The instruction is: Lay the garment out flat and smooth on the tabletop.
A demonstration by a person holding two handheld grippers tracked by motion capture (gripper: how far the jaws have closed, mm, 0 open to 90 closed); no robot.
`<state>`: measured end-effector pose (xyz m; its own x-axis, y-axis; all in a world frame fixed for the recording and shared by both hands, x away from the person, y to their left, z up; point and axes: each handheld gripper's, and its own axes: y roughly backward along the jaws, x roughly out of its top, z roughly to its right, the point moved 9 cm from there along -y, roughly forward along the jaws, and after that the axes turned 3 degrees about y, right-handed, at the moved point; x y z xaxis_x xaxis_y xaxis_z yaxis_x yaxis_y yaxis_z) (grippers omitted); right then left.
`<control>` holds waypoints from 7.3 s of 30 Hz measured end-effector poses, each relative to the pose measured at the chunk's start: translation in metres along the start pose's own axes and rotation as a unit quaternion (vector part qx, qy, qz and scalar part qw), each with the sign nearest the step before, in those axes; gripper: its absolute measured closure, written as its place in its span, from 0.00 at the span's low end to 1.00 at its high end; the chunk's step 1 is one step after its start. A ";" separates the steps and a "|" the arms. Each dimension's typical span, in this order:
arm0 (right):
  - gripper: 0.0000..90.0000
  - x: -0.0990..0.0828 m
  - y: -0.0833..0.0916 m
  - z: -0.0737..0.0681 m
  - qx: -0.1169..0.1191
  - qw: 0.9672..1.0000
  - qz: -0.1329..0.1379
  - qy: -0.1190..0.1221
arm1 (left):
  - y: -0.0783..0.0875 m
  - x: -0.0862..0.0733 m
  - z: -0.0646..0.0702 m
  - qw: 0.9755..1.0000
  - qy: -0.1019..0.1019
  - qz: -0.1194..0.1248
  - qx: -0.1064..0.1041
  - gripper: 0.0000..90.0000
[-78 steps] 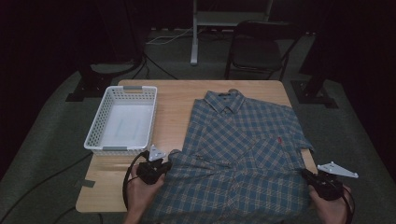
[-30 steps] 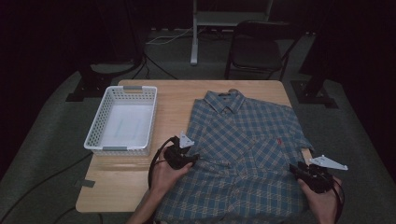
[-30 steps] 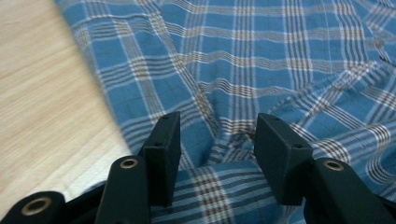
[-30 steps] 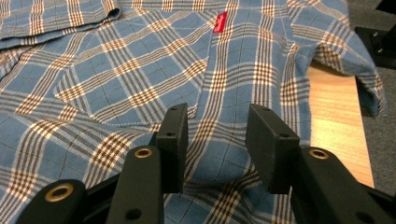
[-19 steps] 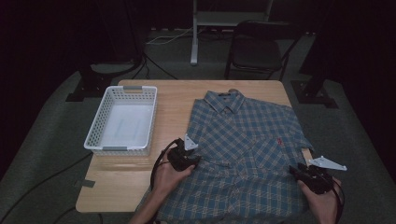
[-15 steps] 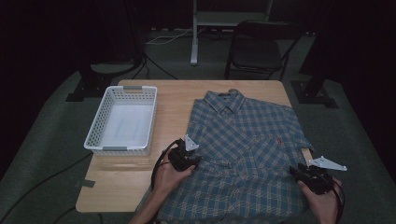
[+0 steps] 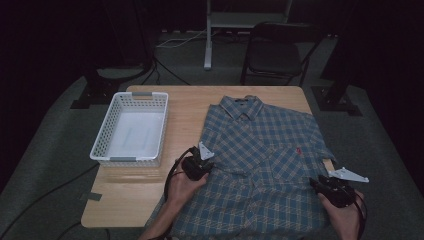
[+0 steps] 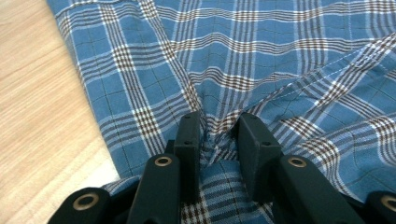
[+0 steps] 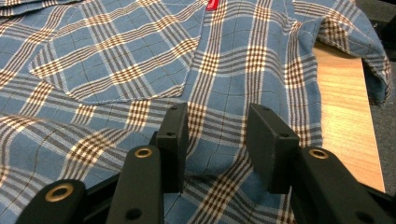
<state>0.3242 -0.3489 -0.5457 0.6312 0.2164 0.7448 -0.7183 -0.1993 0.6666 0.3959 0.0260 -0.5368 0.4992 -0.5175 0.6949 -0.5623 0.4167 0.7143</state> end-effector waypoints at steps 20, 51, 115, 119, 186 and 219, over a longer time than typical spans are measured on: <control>0.65 0.001 0.000 -0.008 0.000 1.000 -0.004 0.012 | -0.019 0.016 -0.028 1.000 0.018 0.000 0.024 0.81; 0.97 0.004 -0.004 -0.012 0.008 1.000 0.000 0.031 | -0.022 0.028 -0.053 0.996 -0.016 -0.009 0.092 0.91; 0.73 0.020 0.009 0.031 -0.037 0.999 0.009 -0.012 | 0.024 0.035 -0.066 0.992 0.078 0.073 0.073 0.63; 0.70 0.025 0.006 0.029 -0.035 0.999 0.011 -0.007 | 0.018 0.046 -0.046 0.995 0.046 0.077 0.045 0.60; 0.63 0.032 -0.034 0.021 -0.008 1.000 -0.018 -0.005 | -0.046 0.064 -0.012 0.996 -0.032 -0.001 0.085 0.95; 0.60 0.037 -0.035 0.027 -0.016 1.000 -0.012 -0.017 | -0.024 0.055 -0.063 0.989 -0.009 -0.001 0.150 0.95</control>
<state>0.3804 -0.3595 -0.5406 0.6570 0.1874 0.7302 -0.7122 -0.1632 0.6827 0.4786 0.0345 -0.5104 0.4906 -0.5325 0.6897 -0.7330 0.1758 0.6571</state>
